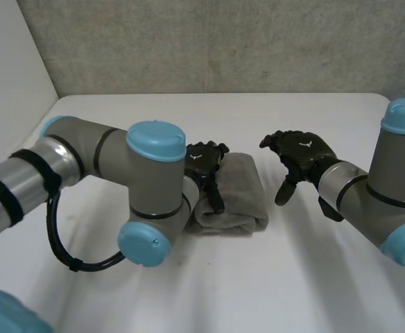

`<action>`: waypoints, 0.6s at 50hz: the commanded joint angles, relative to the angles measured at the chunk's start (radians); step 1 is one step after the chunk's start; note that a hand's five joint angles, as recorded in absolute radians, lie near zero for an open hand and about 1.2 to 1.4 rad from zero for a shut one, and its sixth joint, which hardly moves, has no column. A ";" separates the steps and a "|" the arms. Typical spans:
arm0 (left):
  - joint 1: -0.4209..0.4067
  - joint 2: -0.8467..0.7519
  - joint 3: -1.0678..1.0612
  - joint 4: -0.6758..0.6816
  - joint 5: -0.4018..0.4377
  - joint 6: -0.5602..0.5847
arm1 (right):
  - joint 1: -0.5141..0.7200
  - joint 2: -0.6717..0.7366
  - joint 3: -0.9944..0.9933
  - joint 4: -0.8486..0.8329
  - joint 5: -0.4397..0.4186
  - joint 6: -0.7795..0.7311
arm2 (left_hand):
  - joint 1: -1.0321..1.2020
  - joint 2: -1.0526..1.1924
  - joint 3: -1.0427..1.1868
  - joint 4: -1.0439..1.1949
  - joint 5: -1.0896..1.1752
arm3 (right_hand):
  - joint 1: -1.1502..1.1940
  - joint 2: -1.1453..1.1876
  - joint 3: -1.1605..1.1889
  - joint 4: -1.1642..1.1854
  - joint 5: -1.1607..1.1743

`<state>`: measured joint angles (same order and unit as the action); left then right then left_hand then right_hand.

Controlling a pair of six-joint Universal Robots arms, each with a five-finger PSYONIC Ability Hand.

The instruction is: Fold the towel.

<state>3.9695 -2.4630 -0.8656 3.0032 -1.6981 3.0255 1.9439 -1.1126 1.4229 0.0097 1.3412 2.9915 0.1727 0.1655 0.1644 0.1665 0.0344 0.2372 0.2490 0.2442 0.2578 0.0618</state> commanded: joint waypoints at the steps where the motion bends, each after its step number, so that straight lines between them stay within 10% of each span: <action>1: 0.011 -0.034 0.028 -0.033 -0.043 0.007 | 0.023 0.089 -0.067 0.004 -0.008 -0.006 | 0.003 0.010 0.011 0.009 -0.034 | -0.063 -0.074 -0.070 -0.083 -0.062; 30: 0.088 0.044 -0.217 -0.030 -0.057 0.090 | 0.136 0.379 -0.365 0.118 0.016 -0.014 | 0.002 0.009 0.010 0.008 -0.034 | -0.063 -0.074 -0.070 -0.083 -0.062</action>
<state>4.0428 -2.4181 -1.0681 2.9479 -1.7547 3.0904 2.0819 -0.7491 1.0634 0.1235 1.3577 2.9791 0.1578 0.1634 0.1644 0.1665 0.0344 0.2364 0.2490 0.2442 0.2578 0.0617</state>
